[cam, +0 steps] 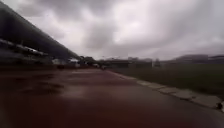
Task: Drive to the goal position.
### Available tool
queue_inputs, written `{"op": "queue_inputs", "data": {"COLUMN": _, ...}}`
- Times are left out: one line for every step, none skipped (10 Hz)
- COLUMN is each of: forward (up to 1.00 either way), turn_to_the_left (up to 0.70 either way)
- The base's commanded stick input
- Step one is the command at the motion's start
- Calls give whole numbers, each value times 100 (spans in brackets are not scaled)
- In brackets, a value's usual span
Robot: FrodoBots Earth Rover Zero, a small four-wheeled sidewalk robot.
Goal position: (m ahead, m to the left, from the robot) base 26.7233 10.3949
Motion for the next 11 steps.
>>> {"op": "queue_inputs", "data": {"forward": 50, "turn_to_the_left": 0}}
{"op": "queue_inputs", "data": {"forward": 50, "turn_to_the_left": 0}}
{"op": "queue_inputs", "data": {"forward": 50, "turn_to_the_left": 0}}
{"op": "queue_inputs", "data": {"forward": 50, "turn_to_the_left": 0}}
{"op": "queue_inputs", "data": {"forward": 50, "turn_to_the_left": 0}}
{"op": "queue_inputs", "data": {"forward": 50, "turn_to_the_left": 0}}
{"op": "queue_inputs", "data": {"forward": 50, "turn_to_the_left": 0}}
{"op": "queue_inputs", "data": {"forward": 50, "turn_to_the_left": 0}}
{"op": "queue_inputs", "data": {"forward": 50, "turn_to_the_left": 0}}
{"op": "queue_inputs", "data": {"forward": 50, "turn_to_the_left": 0}}
{"op": "queue_inputs", "data": {"forward": 50, "turn_to_the_left": 0}}
